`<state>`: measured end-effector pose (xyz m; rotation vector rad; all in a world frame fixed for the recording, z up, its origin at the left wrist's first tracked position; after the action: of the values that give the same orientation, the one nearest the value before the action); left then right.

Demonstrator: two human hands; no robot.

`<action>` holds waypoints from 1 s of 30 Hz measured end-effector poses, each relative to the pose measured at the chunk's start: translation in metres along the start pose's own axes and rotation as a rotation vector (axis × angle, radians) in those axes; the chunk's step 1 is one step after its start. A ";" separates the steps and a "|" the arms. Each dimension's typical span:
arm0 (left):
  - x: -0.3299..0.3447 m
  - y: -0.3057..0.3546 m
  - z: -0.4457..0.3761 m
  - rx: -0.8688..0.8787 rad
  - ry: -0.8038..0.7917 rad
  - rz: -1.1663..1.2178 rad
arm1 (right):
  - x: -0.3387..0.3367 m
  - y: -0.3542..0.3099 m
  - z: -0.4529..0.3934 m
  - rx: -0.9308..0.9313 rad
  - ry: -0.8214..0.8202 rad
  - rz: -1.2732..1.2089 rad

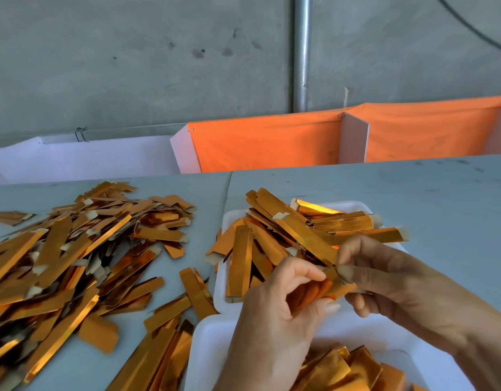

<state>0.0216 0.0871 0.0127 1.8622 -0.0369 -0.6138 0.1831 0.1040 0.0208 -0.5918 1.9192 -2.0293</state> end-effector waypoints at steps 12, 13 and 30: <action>-0.002 -0.002 0.001 -0.002 0.034 -0.025 | -0.002 0.001 0.000 0.001 -0.084 0.015; -0.002 0.000 0.001 0.006 0.036 -0.047 | 0.000 0.001 0.001 0.009 -0.087 0.009; -0.003 0.003 0.003 0.009 0.035 -0.284 | -0.004 0.009 -0.004 0.025 -0.174 -0.258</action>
<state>0.0187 0.0842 0.0161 1.9019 0.2525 -0.7759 0.1846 0.1085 0.0114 -1.0201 1.7917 -2.0675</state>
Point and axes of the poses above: each hand's wrist, its own z-axis away from the middle knuckle, its own x-axis out of the palm, y = z × x, the point moved 4 cm from there along -z, towards the middle knuckle, and after that the axes turned 9 degrees about -y, right-handed, at the moved point
